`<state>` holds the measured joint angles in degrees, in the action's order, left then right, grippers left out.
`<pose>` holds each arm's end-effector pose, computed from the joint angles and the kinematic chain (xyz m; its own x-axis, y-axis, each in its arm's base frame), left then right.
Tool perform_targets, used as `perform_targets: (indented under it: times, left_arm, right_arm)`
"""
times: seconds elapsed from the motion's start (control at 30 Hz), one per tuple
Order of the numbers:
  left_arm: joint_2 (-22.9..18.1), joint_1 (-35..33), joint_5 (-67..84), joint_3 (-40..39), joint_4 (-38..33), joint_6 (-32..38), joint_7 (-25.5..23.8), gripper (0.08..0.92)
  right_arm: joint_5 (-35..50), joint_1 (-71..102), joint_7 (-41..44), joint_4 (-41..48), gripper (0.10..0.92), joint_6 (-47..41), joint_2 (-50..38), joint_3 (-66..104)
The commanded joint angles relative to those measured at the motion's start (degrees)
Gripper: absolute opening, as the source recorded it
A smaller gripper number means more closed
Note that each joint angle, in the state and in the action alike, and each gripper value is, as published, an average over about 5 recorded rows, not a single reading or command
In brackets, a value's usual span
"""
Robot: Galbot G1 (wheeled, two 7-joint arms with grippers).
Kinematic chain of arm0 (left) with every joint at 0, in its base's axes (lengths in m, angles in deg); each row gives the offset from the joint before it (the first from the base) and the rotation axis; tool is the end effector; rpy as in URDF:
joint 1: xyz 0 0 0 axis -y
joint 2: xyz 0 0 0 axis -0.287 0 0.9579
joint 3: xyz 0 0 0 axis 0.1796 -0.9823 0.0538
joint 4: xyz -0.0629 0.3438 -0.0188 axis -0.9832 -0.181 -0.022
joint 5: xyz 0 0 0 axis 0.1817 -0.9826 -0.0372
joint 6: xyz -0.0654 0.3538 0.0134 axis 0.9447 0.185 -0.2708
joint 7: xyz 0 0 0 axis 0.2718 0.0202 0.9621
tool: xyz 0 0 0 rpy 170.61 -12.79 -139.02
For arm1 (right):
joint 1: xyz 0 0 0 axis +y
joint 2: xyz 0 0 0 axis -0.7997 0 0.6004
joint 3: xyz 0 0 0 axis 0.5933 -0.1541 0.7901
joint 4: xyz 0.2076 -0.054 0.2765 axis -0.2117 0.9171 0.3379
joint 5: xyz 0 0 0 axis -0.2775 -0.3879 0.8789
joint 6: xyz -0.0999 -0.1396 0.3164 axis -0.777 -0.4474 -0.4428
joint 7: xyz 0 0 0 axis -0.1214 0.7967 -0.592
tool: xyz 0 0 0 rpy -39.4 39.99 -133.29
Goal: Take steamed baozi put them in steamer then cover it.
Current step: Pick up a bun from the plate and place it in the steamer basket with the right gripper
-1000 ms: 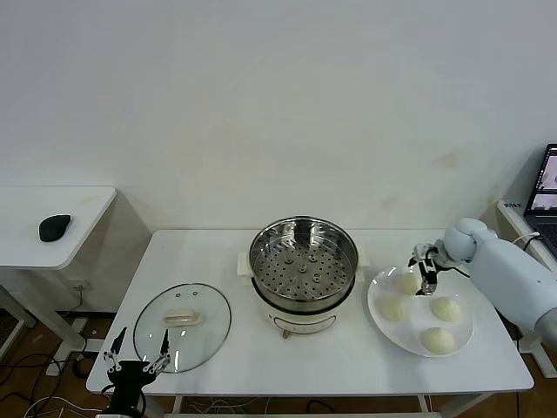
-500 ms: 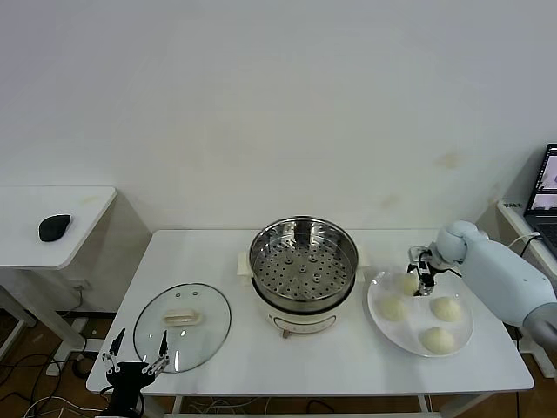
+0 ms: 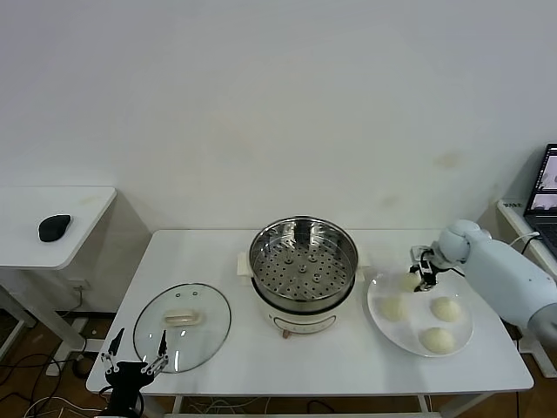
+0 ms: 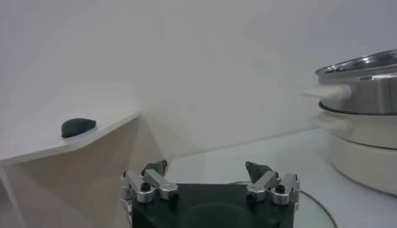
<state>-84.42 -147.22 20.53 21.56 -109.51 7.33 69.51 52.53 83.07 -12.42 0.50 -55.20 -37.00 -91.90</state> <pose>0.1294 0.0914 -0.3488 -0.9895 -0.0962 0.1083 -0.0669 0.9666 0.2473 0.5588 -0.2161 -0.2084 -0.3085 -0.0233 0.9509 -0.9497 -0.0491 -0.3093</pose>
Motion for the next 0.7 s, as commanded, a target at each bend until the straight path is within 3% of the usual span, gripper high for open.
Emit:
perform_targets:
  times: [0.03,0.3,0.7]
  left_arm:
    - [0.05,0.03,0.08,-0.07,-0.04,-0.01,-0.02,0.823]
    - [0.45,0.3,0.29,-0.79,-0.38,0.04,-0.09,0.823]
    - [2.38,0.59,2.15,-0.14,-0.51,0.11,-0.27,0.823]
  right_arm:
    - [4.12,-3.58,-0.02,-6.64,0.537,-0.42,-5.05,-2.38]
    - [14.59,-18.74,1.01,-15.64,0.541,-0.38,-9.7,-10.43]
    - [29.39,-36.87,-1.38,-16.88,0.543,2.57,4.68,-28.09]
